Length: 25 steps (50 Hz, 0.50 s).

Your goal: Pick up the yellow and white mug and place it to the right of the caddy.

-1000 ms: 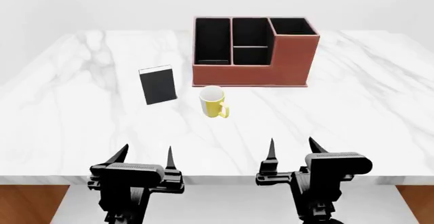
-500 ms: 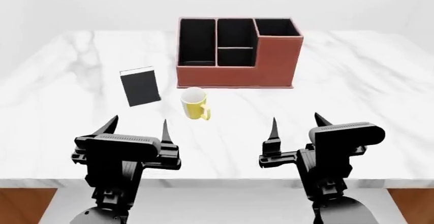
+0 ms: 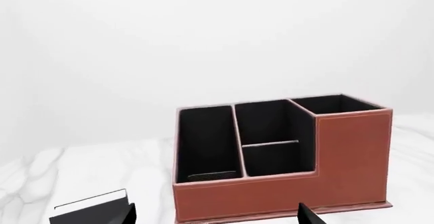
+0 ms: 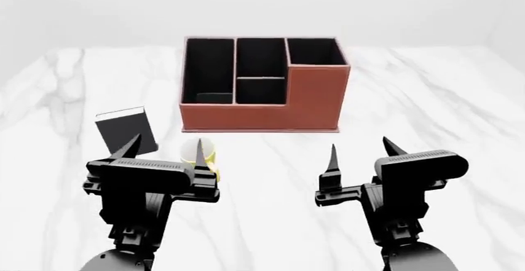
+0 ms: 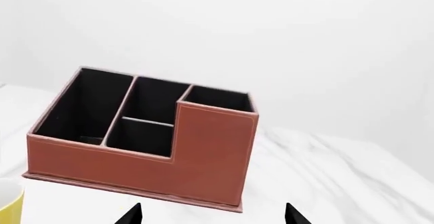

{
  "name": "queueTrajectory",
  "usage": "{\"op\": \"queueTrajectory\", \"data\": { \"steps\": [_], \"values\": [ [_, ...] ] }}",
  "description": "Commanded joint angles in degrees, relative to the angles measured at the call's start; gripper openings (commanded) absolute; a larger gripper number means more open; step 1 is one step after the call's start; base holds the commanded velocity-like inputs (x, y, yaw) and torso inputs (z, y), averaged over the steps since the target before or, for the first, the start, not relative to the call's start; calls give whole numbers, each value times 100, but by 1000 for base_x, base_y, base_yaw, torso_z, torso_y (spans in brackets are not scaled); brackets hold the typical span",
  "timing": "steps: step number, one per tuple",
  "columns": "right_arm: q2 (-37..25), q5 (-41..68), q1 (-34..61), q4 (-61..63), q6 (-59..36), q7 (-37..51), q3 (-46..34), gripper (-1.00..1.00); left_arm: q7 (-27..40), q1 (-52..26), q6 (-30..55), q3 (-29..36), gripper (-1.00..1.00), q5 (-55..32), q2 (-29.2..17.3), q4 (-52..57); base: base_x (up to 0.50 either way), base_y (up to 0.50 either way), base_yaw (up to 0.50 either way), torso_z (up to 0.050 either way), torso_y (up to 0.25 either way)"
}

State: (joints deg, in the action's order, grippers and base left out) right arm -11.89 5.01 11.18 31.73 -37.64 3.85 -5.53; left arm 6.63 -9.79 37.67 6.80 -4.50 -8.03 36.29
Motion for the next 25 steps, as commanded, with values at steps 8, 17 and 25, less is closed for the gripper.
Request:
{"op": "queueTrajectory", "data": {
  "steps": [8, 17, 25],
  "values": [
    [-33, 103, -64, 49, 59, 41, 17, 100, 83, 26, 18, -13, 100, -120, -67, 90, 463, -49, 0, 0, 0],
    [-44, 154, -73, 62, 84, 56, 25, 100, 112, 32, 17, 8, 100, -165, -102, 106, 466, -16, 0, 0, 2],
    [-57, 179, -85, 77, 100, 81, 15, 100, 136, 31, 10, -2, 100, -222, -125, 104, 464, -54, 0, 0, 1]
  ]
}}
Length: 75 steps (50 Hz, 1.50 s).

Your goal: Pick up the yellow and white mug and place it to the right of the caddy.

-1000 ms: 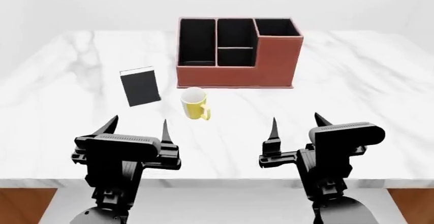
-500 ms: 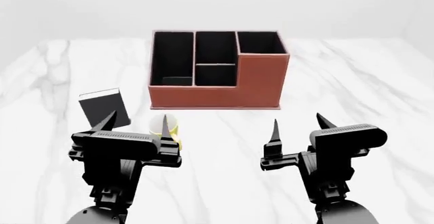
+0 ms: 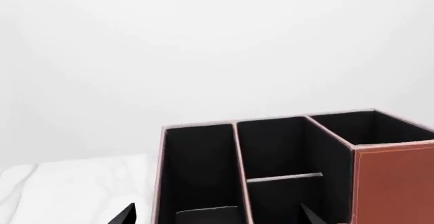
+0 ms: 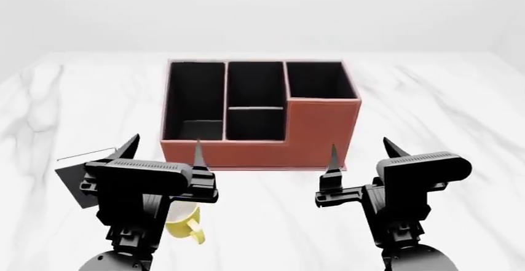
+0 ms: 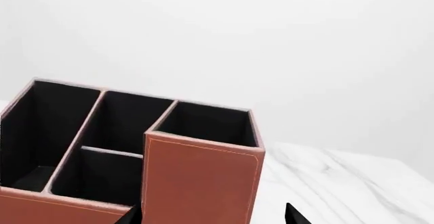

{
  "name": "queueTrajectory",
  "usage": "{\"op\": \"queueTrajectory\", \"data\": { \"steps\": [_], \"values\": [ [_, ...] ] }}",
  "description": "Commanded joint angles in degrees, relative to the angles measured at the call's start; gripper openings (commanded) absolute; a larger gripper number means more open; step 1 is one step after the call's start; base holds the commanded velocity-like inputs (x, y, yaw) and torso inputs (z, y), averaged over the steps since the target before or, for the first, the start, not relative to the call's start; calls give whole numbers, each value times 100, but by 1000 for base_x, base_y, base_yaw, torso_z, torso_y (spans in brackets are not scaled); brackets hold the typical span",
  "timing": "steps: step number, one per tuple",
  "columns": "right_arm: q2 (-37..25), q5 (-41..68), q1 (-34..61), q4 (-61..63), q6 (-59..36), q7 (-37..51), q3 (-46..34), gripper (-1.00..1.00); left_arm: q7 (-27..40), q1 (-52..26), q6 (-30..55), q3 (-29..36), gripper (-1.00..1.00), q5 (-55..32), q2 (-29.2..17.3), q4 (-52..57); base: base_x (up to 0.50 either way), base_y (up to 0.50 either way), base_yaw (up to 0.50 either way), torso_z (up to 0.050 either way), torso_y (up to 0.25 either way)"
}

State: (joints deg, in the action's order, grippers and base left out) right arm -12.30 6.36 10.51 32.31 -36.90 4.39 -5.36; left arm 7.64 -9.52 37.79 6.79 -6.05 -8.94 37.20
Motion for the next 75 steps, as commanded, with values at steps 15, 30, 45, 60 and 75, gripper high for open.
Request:
{"op": "queueTrajectory", "data": {
  "steps": [15, 30, 45, 60, 75],
  "values": [
    [-39, 116, -70, 37, 117, 38, -11, 100, 94, -14, 28, -3, 100, -148, -77, -3, 221, -26, 0, 0, 1],
    [-152, 184, -254, 191, 336, -242, -470, 100, 254, -69, 208, -100, 100, -175, -135, 170, 0, 0, 0, 0, 1],
    [76, 254, -71, 77, -69, -337, -1214, 100, 412, -53, 247, -398, 100, -289, -151, 273, 0, 0, 0, 0, 0],
    [182, 128, -278, 106, -17, -430, -2153, 100, 538, -14, 309, -494, 100, -331, -195, 378, 0, 0, 0, 0, 0],
    [187, -36, -573, -109, 139, -480, -2949, 100, 613, 12, 360, -489, 100, -384, -231, 477, 0, 0, 0, 0, 0]
  ]
}}
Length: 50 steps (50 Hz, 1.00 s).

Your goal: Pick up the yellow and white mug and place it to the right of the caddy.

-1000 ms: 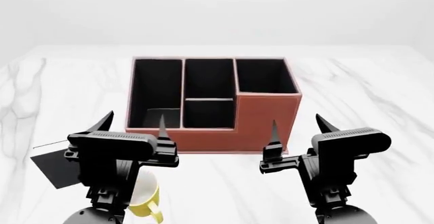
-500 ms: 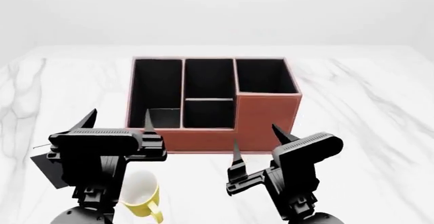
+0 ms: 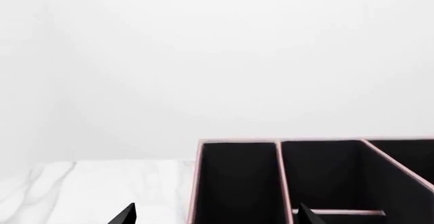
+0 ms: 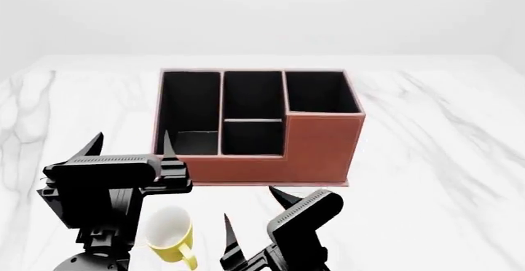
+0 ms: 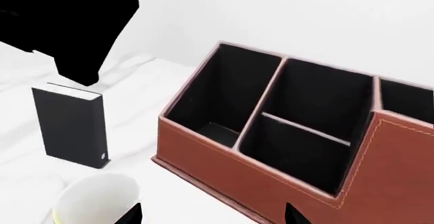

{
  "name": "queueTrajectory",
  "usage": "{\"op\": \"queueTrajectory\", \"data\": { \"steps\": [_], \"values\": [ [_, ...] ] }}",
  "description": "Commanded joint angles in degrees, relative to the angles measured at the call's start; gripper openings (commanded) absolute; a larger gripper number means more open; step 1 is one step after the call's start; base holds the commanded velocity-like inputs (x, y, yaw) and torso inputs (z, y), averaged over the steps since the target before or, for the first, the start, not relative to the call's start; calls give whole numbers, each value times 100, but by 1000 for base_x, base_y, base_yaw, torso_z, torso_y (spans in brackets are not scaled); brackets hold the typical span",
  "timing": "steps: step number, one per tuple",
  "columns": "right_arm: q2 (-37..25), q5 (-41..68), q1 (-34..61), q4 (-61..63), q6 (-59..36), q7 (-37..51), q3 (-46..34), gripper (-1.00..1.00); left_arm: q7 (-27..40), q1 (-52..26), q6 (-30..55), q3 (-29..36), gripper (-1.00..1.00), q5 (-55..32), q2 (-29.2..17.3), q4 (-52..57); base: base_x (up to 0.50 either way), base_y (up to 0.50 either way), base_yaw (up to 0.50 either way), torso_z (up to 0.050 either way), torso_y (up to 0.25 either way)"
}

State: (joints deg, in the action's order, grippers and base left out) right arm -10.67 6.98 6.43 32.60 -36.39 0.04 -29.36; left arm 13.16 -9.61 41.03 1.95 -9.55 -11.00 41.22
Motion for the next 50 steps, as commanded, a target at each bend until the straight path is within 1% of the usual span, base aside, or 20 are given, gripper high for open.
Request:
{"op": "queueTrajectory", "data": {
  "steps": [1, 17, 38, 50],
  "values": [
    [24, -101, -171, -157, 102, -51, -583, 100, 64, 22, 34, -2, 100, -36, -28, 80, 0, 0, 0, 0, 0],
    [97, -121, -152, -362, 157, -88, -961, 100, 99, 80, -54, -32, 100, -107, -71, 71, 0, 0, 0, 0, 0],
    [314, -24, 131, -1262, 289, -230, -1251, 100, 120, 130, -126, -41, 100, -207, -134, 53, 0, 0, 0, 0, 0],
    [432, 112, 365, -1905, 436, -312, -1210, 100, 134, 135, -162, -31, 100, -267, -148, 15, 0, 0, 0, 0, 0]
  ]
}}
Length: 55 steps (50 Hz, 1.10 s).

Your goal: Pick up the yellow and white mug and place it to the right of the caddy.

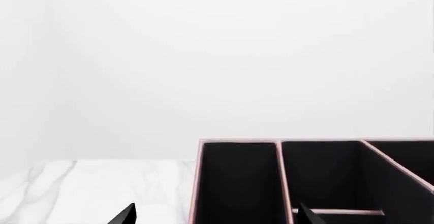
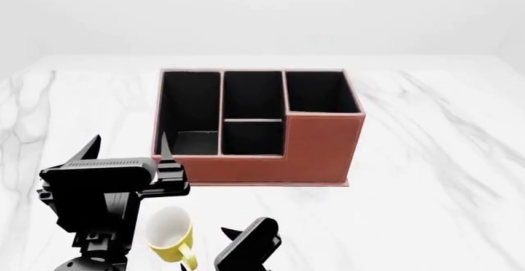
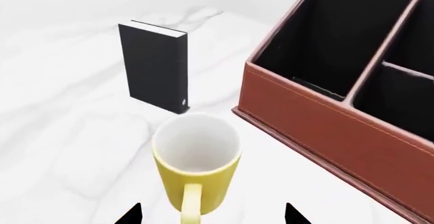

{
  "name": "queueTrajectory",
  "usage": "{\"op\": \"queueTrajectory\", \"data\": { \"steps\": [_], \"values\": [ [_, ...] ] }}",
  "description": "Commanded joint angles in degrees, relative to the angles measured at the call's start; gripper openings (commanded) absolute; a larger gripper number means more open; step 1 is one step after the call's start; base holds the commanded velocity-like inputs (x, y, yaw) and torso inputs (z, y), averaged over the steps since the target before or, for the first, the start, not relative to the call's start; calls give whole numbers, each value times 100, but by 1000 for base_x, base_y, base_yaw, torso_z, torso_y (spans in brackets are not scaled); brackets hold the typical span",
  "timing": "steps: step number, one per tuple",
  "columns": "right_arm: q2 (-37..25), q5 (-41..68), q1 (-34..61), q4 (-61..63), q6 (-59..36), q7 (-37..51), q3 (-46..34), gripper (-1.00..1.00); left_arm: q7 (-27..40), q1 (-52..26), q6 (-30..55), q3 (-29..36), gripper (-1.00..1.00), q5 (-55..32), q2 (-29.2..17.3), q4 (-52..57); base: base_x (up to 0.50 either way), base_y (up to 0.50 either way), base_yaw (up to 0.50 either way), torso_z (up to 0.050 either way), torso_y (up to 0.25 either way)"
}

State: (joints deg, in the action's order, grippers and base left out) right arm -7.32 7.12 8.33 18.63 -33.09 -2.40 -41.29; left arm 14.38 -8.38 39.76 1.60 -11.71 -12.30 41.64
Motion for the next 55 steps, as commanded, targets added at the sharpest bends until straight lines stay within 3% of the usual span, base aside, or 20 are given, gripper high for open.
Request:
{"op": "queueTrajectory", "data": {
  "steps": [1, 54, 55],
  "values": [
    [108, 115, 187, -566, 119, -81, -19, 100, 13, 13, -45, 8, 100, -53, -18, -45, 0, 0, 0, 0, 0],
    [614, 878, 1593, -3553, 950, -712, -442, 100, 76, 76, -218, 87, 100, -260, -120, -101, 0, 0, 0, 0, 0],
    [609, 928, 1604, -3570, 967, -760, -457, -100, 76, 78, -224, 87, 100, -264, -122, -104, 0, 0, 0, 0, 0]
  ]
}}
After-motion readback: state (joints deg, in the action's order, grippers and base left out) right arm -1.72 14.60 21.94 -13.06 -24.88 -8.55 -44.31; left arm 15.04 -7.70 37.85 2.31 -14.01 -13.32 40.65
